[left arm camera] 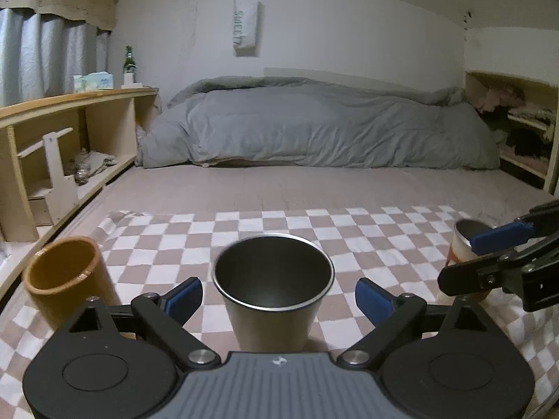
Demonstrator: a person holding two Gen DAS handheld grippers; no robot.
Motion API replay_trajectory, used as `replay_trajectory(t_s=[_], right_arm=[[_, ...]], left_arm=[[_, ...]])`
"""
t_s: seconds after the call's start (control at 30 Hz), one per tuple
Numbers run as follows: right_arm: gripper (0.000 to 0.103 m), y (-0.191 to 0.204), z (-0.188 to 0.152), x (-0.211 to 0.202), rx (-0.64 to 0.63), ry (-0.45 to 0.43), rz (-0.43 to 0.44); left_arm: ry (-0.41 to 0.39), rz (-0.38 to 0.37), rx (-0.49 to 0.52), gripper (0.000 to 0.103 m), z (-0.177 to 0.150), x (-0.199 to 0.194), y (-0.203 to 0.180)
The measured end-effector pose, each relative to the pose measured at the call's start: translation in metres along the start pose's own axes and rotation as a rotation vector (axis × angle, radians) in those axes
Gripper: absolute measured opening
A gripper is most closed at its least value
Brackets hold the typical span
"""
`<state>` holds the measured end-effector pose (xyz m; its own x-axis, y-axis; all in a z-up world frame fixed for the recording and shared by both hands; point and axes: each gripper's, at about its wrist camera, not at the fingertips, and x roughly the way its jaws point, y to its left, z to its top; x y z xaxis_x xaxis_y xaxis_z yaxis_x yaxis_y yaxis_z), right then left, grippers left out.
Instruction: Flip cup upright
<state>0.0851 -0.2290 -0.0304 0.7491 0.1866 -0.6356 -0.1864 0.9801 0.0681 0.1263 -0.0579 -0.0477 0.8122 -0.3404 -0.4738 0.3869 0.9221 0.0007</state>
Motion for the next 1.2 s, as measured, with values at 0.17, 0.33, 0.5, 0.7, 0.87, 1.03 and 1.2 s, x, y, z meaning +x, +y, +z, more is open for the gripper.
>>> replay_trajectory(t_s=[0.17,0.33,0.5,0.7,0.87,1.03,1.2], right_arm=[[0.083,-0.003,0.006,-0.016,0.023,-0.035,-0.037],[0.09,0.0,0.007,-0.03,0.021,-0.044,-0.075],[0.099,0.009,0.011,-0.054,-0.005,-0.079,-0.087],[0.103,0.018,0.011,-0.082,-0.032,-0.128,-0.106],[0.103,0.026,-0.006,-0.093,-0.041,-0.142,-0.118],[0.103,0.032,-0.028,-0.101,-0.03,-0.174,-0.153],[0.103,0.033,-0.046,-0.105,0.0,-0.195,-0.176]], left_arm=[[-0.016,0.043,-0.005,0.099,0.018,-0.025,-0.003],[-0.024,0.066,-0.03,0.103,0.031,-0.055,-0.005],[-0.024,0.101,-0.051,0.103,0.037,-0.08,-0.007],[-0.014,0.105,-0.059,0.103,0.037,-0.106,-0.007],[-0.011,0.121,-0.055,0.103,0.023,-0.124,-0.009],[0.0,0.135,-0.08,0.103,0.011,-0.134,-0.007],[-0.003,0.164,-0.088,0.103,-0.002,-0.142,-0.011]])
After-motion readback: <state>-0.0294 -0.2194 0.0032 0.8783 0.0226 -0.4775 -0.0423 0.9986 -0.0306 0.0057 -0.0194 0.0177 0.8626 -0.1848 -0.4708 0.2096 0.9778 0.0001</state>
